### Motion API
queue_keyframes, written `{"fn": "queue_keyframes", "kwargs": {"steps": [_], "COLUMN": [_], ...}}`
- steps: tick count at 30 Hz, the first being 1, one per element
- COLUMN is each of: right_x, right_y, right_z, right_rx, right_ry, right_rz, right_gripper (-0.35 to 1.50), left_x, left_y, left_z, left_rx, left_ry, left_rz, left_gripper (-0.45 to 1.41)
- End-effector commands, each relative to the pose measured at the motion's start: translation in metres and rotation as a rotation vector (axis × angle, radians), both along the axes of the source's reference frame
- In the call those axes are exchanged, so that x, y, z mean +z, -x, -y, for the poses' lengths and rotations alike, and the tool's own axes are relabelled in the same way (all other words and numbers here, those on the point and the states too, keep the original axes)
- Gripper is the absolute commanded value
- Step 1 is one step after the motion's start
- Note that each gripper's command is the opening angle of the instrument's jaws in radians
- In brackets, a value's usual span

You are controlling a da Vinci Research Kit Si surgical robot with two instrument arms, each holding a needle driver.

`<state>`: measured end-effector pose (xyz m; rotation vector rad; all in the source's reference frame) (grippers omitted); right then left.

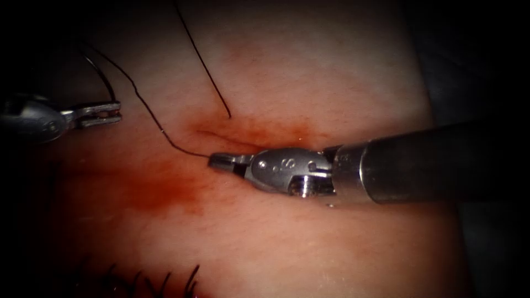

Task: Wound Closure
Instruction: Grasp the suture with the right gripper and pull it through the skin until a short tail remains.

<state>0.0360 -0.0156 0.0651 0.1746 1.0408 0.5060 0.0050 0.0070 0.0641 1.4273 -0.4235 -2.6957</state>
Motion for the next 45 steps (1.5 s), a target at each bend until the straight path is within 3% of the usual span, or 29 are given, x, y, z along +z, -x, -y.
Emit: {"fn": "queue_keyframes", "kwargs": {"steps": [1, 10, 17, 18, 19, 20, 21, 23, 31, 38, 43, 45], "right_x": [-0.0008, -0.007, -0.0085, -0.0083, -0.0083, -0.0078, -0.0075, -0.0054, -0.0014, 0.0019, 0.0023, 0.0024], "right_y": [-0.001, -0.0045, -0.006, -0.0059, -0.0059, -0.0054, -0.0051, -0.0031, -0.0018, -0.0028, -0.0023, -0.002], "right_z": [0.0021, 0.0079, 0.0082, 0.0079, 0.0079, 0.0067, 0.0061, 0.0028, -0.0004, -0.0017, -0.0017, -0.0017], "right_rx": [-0.019, -0.067, -0.078, -0.073, -0.073, -0.071, -0.072, -0.052, -0.055, -0.072, -0.08, -0.085], "right_ry": [-0.001, -0.008, 0.028, 0.04, 0.04, 0.072, 0.086, 0.122, 0.174, 0.183, 0.201, 0.199], "right_rz": [-0.005, -0.043, -0.072, -0.078, -0.078, -0.089, -0.091, -0.093, -0.067, -0.029, -0.024, -0.015], "right_gripper": [-0.35, -0.35, -0.32, 0.07, 0.07, 0.78, 1.01, 1.25, 1.2, 1.13, 0.89, 0.57], "left_x": [0.0007, 0.0009, 0.0009, 0.0009, 0.0009, 0.0009, 0.0009, 0.0011, 0.0017, 0.0018, 0.0019, 0.0019], "left_y": [0.0005, 0.0003, 0.0, -0.0001, -0.0001, -0.0003, -0.0005, -0.0015, -0.0031, -0.004, -0.0039, -0.0039], "left_z": [-0.0001, 0.0003, 0.0002, 0.0002, 0.0002, 0.0, -0.0001, -0.0011, -0.003, -0.0029, -0.0028, -0.0027], "left_rx": [0.003, 0.017, 0.019, 0.019, 0.019, 0.02, 0.021, 0.016, 0.008, 0.006, 0.005, 0.005], "left_ry": [0.001, 0.005, 0.004, 0.004, 0.004, 0.002, 0.001, -0.009, -0.022, -0.02, -0.018, -0.017], "left_rz": [-0.001, -0.009, -0.009, -0.009, -0.009, -0.008, -0.008, -0.025, -0.033, -0.035, -0.037, -0.037], "left_gripper": [-0.45, -0.45, -0.45, -0.45, -0.45, -0.45, -0.45, -0.45, -0.45, -0.45, -0.45, -0.45]}}
